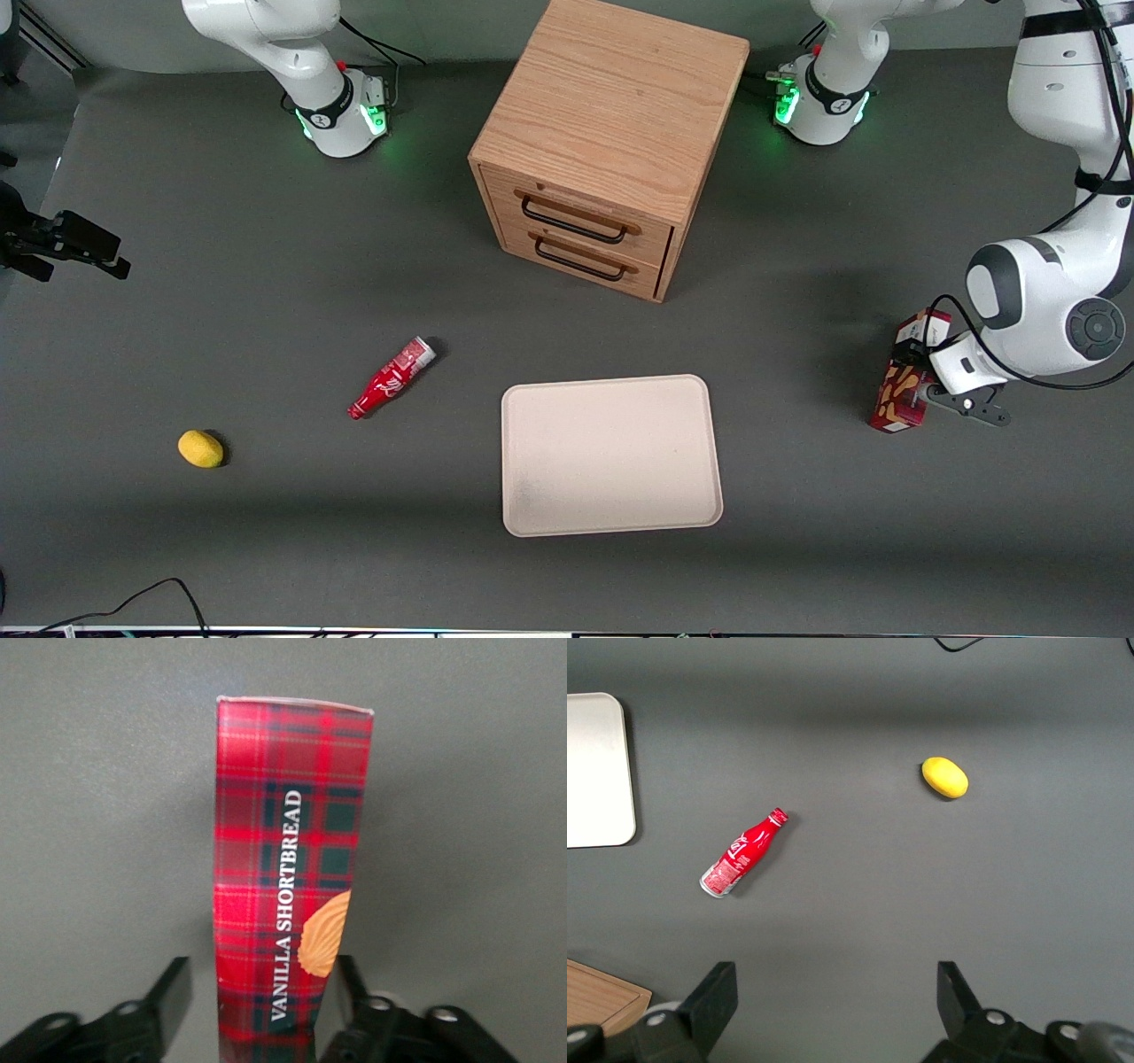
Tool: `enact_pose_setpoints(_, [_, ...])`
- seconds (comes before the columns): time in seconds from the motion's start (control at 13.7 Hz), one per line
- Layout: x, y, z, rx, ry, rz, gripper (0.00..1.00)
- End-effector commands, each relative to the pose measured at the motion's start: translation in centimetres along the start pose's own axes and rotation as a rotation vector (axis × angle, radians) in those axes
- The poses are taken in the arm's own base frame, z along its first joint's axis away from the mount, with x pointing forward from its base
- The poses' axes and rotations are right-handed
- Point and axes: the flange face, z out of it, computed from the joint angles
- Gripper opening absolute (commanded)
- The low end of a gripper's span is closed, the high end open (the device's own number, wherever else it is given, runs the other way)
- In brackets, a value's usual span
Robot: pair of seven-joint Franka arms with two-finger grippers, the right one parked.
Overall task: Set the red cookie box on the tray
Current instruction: 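Close the left gripper on the cookie box and lift it upright, then carry the upright cookie box with the left gripper over the white tray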
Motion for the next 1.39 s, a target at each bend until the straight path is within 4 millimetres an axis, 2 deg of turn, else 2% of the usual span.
enact_pose_setpoints(0.0, [-0.4, 0.1, -0.3, -0.012, 0.019, 0.001, 0.00])
enact_pose_setpoints(0.44, [-0.2, 0.0, -0.5, -0.013, 0.019, 0.003, 0.00])
enact_pose_setpoints(0.66, [0.4, -0.4, -2.9, -0.019, 0.018, 0.011, 0.00])
enact_pose_setpoints(0.8, [1.7, -0.6, -7.1, -0.060, -0.016, 0.016, 0.00])
enact_pose_setpoints(1.02, [2.9, 0.0, -14.5, -0.121, -0.069, 0.008, 0.00])
enact_pose_setpoints(1.17, [3.2, 0.6, -19.3, -0.134, -0.095, -0.039, 0.00])
enact_pose_setpoints(1.31, [2.8, 2.0, -24.3, -0.133, -0.103, -0.138, 0.00])
